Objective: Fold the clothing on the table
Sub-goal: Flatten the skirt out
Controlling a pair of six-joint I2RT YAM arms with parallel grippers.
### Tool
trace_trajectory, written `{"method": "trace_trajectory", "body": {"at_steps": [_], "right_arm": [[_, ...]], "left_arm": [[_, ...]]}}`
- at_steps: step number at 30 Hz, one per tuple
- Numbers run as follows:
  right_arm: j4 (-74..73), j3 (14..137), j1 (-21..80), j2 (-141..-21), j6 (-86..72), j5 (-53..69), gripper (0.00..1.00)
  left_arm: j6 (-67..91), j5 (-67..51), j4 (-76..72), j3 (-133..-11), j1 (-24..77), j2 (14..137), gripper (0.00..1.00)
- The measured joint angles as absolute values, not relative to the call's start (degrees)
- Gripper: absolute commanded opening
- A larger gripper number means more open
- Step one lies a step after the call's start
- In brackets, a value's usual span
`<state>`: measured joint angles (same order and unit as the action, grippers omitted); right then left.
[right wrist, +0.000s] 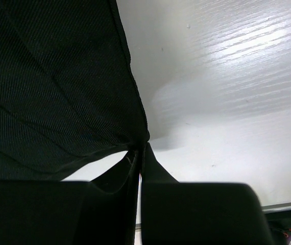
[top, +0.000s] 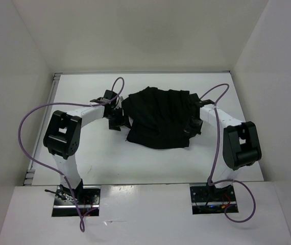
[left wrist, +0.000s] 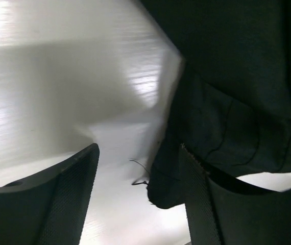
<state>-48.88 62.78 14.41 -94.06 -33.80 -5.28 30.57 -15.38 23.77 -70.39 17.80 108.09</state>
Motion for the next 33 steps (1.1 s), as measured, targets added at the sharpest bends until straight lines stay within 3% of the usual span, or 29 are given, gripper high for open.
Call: {"method": "trace_trajectory", "body": {"at_steps": [5, 11, 19, 21, 23, 24, 25, 33], "right_arm": [[-48.86, 62.78, 14.41, -94.65, -33.85, -5.82, 0.00], [-48.84, 62.78, 14.41, -95.35, -33.87, -6.37, 0.00], [-48.88, 62.78, 13.72, -95.98, -33.82, -6.98, 0.00], [-48.90, 62.78, 13.41, -95.98, -33.82, -7.29, 0.00], [-48.95, 62.78, 13.04, -95.98, -33.80, -7.51, 0.00], [-48.97, 62.78, 12.82, -95.98, -33.80, -7.73, 0.00], [-48.99, 62.81, 12.53, -95.96, -33.80, -7.94, 0.00], [-50.30, 65.17, 11.20, -93.65, -32.82, -6.63, 0.00]], "left_arm": [[31.24, -16.99, 23.46, -70.39, 19.29, 108.09, 0.52], [31.62, -19.07, 23.75, -70.37, 21.06, 108.09, 0.37], [30.55, -21.02, 24.08, -67.59, 24.10, 108.84, 0.36], [30.28, -22.44, 24.01, -67.61, 25.10, 109.34, 0.32], [30.26, -23.22, 23.86, -67.77, 26.22, 109.91, 0.23], [30.26, -23.44, 23.88, -67.96, 26.63, 110.24, 0.07], [30.00, -23.33, 23.90, -68.20, 26.96, 110.59, 0.00], [29.45, -20.01, 29.56, -75.40, 27.11, 111.68, 0.00]]}}
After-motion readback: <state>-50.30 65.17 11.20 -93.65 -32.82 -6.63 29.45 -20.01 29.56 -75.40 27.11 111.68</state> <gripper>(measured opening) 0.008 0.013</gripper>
